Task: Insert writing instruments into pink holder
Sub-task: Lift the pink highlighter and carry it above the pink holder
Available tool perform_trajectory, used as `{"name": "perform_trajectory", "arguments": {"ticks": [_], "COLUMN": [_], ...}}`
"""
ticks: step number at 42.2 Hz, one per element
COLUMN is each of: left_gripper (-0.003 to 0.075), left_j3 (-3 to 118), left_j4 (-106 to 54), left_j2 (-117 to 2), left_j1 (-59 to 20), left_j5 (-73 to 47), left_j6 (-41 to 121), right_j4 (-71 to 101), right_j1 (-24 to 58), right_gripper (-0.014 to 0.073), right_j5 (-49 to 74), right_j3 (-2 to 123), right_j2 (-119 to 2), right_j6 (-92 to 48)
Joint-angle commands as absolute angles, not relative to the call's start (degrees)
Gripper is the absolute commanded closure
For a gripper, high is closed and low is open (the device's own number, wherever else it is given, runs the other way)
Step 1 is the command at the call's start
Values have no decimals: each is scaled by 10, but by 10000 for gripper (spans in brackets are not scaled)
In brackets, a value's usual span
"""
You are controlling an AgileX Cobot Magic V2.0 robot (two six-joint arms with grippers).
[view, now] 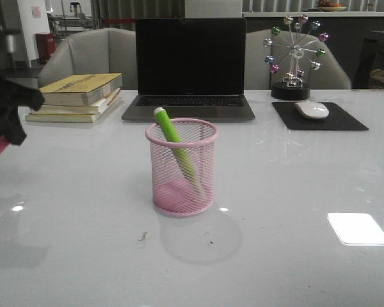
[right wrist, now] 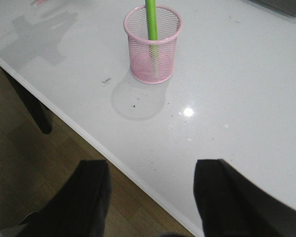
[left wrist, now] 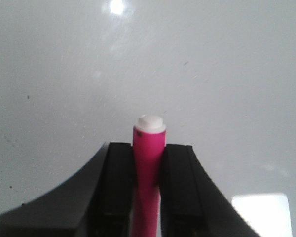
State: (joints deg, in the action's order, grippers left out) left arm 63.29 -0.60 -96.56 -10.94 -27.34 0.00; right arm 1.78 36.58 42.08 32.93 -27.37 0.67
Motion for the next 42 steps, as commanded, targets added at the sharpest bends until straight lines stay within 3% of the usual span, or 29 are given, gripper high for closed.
{"name": "perform_trajectory", "arguments": {"ticks": [1,11,26,42], "left_gripper": [629,629,629,629], "left_j3": [574,432,407,489], "left_j4": [-13,-74,-105,-103], "left_j2": [-869,-764,-805,-948], "left_j1": [-140,-246,-420,-440], "left_j5": [-138,127,425,460], "left_j6": [0,0,0,-7], "right_j4": [12,12,12,12], "right_j1": [365,365,365,365], "right_gripper": [105,105,105,105], "right_j5": [383,383,383,383], "right_j3": [345,345,345,345], "right_j2": [-275,-275,-275,-275], "right_j6": [5,5,5,5]}}
